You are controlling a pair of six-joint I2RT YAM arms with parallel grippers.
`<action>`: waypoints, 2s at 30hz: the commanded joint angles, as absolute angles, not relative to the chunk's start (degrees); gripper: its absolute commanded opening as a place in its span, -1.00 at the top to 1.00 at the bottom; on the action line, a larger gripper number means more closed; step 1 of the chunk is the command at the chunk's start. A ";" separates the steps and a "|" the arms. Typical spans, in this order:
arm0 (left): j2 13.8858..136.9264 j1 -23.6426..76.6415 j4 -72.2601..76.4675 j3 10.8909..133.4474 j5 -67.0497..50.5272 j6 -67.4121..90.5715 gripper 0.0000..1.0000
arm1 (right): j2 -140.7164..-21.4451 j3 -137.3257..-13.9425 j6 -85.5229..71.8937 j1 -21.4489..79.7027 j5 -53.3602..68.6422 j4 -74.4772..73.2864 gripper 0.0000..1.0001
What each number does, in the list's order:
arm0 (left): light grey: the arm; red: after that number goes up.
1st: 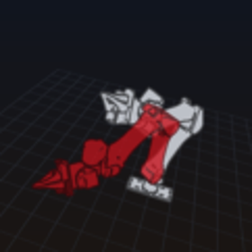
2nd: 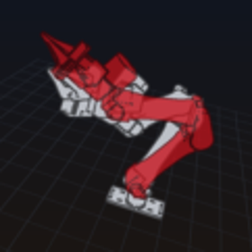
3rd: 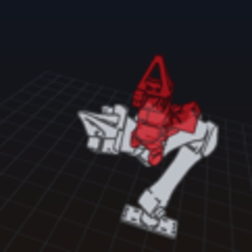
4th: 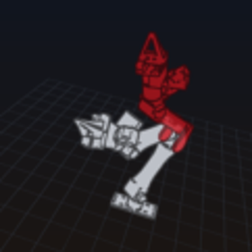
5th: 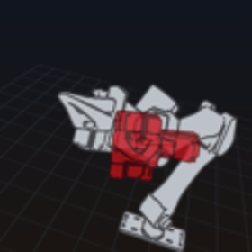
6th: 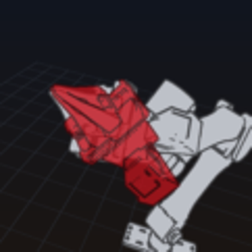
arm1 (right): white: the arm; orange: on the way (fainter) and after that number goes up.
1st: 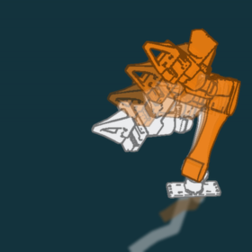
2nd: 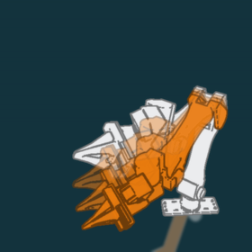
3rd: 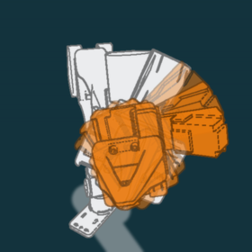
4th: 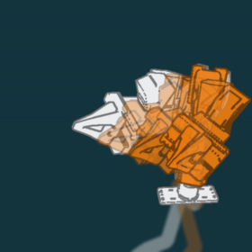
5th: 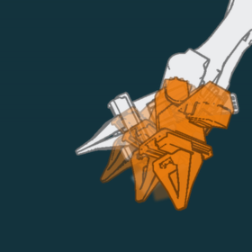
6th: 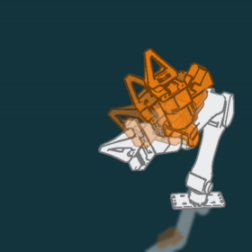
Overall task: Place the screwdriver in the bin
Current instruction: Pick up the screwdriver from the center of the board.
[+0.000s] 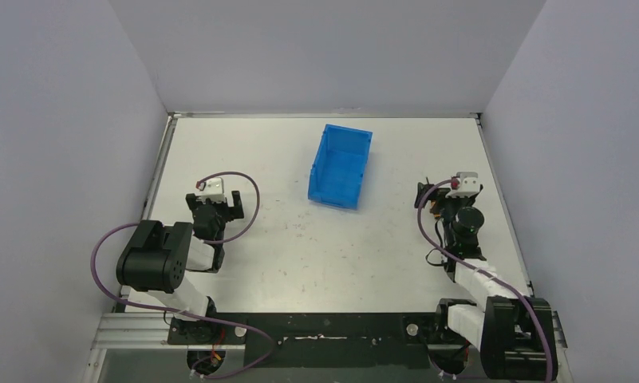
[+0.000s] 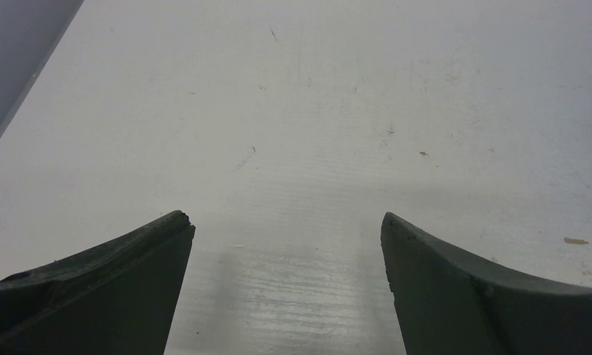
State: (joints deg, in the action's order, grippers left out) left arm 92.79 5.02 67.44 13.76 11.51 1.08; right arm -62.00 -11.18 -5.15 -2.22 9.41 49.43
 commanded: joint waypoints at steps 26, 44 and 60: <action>92.21 4.66 69.46 14.50 11.16 1.51 -0.94 | -80.79 -70.58 -7.87 -2.42 1.15 -31.76 -1.00; 92.21 4.66 69.48 14.50 11.16 1.52 -0.94 | -98.17 -72.56 -3.35 -2.43 1.31 -36.64 -0.95; 92.23 4.66 69.40 14.50 11.16 1.51 -0.94 | -107.99 -73.99 -2.90 -3.90 2.63 -37.63 -0.57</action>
